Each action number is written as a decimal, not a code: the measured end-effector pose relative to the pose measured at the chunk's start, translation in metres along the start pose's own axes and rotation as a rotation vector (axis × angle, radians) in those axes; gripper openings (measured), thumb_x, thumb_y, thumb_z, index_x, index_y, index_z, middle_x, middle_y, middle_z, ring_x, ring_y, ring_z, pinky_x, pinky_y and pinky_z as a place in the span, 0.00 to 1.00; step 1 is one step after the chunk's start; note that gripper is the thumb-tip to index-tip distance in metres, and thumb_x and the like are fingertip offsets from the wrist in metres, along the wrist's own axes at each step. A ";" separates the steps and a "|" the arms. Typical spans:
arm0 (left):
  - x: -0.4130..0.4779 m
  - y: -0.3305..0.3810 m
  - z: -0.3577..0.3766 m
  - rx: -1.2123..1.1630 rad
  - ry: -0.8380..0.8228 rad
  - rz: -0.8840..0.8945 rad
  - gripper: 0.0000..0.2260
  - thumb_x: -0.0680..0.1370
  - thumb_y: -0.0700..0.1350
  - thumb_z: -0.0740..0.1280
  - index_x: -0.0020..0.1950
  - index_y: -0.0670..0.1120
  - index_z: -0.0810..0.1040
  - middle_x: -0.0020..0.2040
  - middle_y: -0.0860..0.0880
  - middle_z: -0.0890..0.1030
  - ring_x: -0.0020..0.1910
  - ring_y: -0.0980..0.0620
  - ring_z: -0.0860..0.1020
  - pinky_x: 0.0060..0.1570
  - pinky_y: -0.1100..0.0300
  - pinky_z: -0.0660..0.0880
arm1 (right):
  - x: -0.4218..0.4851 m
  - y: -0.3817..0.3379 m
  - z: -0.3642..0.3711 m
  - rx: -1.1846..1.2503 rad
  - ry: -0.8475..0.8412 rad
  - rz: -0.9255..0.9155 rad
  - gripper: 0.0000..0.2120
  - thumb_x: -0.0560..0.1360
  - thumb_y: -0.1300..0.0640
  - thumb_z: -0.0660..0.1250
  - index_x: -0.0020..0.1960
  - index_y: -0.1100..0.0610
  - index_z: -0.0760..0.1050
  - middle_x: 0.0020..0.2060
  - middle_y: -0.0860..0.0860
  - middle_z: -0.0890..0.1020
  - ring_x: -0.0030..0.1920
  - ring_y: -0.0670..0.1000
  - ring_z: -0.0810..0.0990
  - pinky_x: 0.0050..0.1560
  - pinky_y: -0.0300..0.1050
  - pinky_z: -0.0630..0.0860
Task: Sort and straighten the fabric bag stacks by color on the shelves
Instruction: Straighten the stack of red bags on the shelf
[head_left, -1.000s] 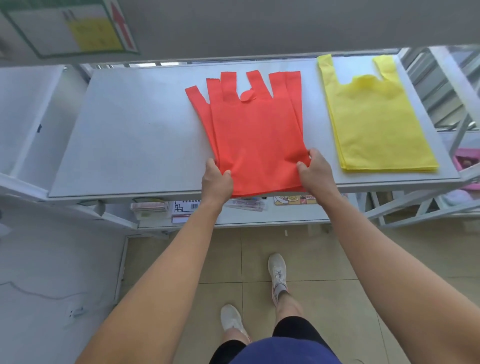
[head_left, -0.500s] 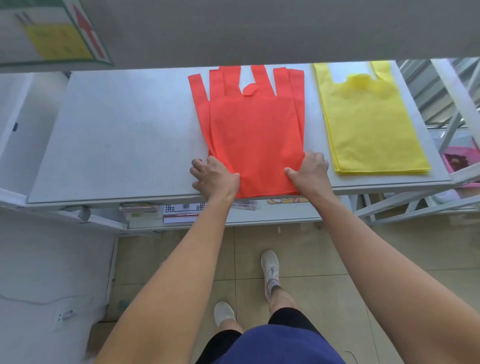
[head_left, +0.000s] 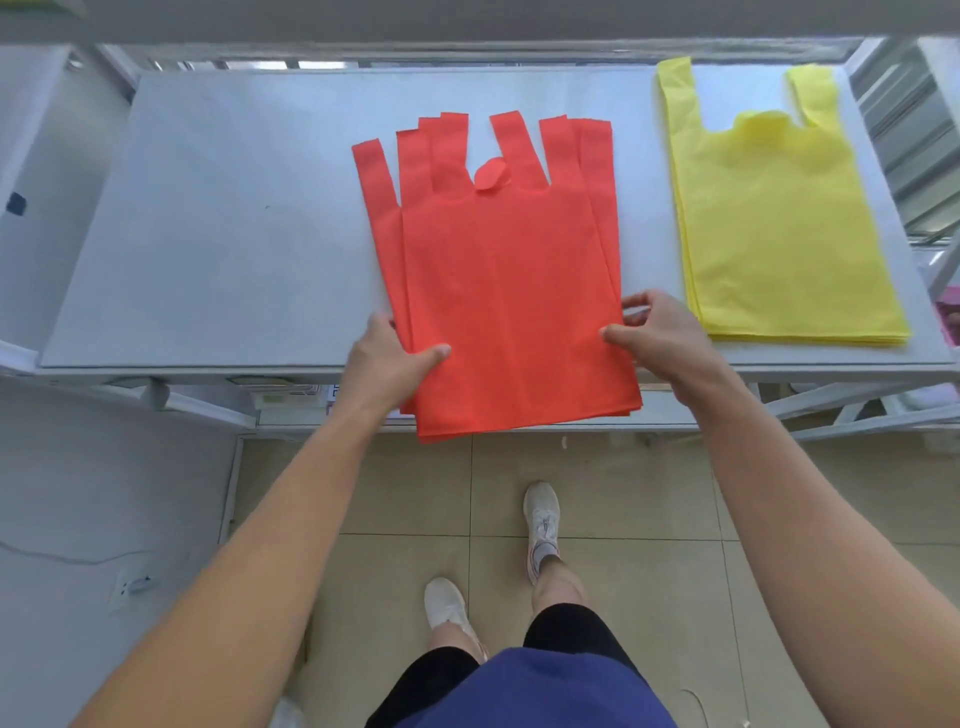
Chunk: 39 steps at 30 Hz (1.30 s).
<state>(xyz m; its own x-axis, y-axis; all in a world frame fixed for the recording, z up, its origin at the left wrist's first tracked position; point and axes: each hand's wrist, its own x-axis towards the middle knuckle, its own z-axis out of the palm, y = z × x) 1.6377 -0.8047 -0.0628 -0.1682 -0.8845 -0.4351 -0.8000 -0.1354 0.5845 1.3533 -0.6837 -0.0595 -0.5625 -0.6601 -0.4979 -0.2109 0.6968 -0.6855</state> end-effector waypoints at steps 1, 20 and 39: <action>0.013 0.004 -0.004 -0.001 0.026 -0.010 0.34 0.73 0.58 0.78 0.71 0.42 0.70 0.65 0.43 0.79 0.64 0.42 0.78 0.60 0.51 0.74 | 0.009 -0.002 -0.002 0.012 -0.001 -0.002 0.25 0.73 0.56 0.75 0.67 0.55 0.74 0.52 0.53 0.84 0.52 0.53 0.85 0.55 0.53 0.82; 0.148 0.101 0.001 -0.019 0.252 0.053 0.25 0.76 0.43 0.73 0.72 0.45 0.73 0.62 0.47 0.80 0.63 0.45 0.78 0.67 0.52 0.72 | 0.167 -0.101 0.010 -0.158 0.187 -0.239 0.16 0.75 0.46 0.73 0.52 0.59 0.82 0.49 0.55 0.86 0.53 0.57 0.84 0.56 0.52 0.80; 0.132 0.102 0.024 0.049 0.279 0.295 0.31 0.76 0.38 0.61 0.81 0.49 0.63 0.65 0.42 0.80 0.63 0.39 0.79 0.60 0.50 0.75 | 0.161 -0.068 -0.003 0.013 0.211 -0.131 0.09 0.76 0.57 0.65 0.52 0.58 0.81 0.49 0.55 0.86 0.49 0.56 0.85 0.52 0.53 0.83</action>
<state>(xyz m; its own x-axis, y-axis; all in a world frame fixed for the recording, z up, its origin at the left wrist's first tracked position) 1.5204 -0.9244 -0.0767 -0.2373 -0.9703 -0.0473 -0.7683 0.1577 0.6204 1.2750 -0.8366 -0.0915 -0.6856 -0.6706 -0.2833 -0.2837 0.6046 -0.7443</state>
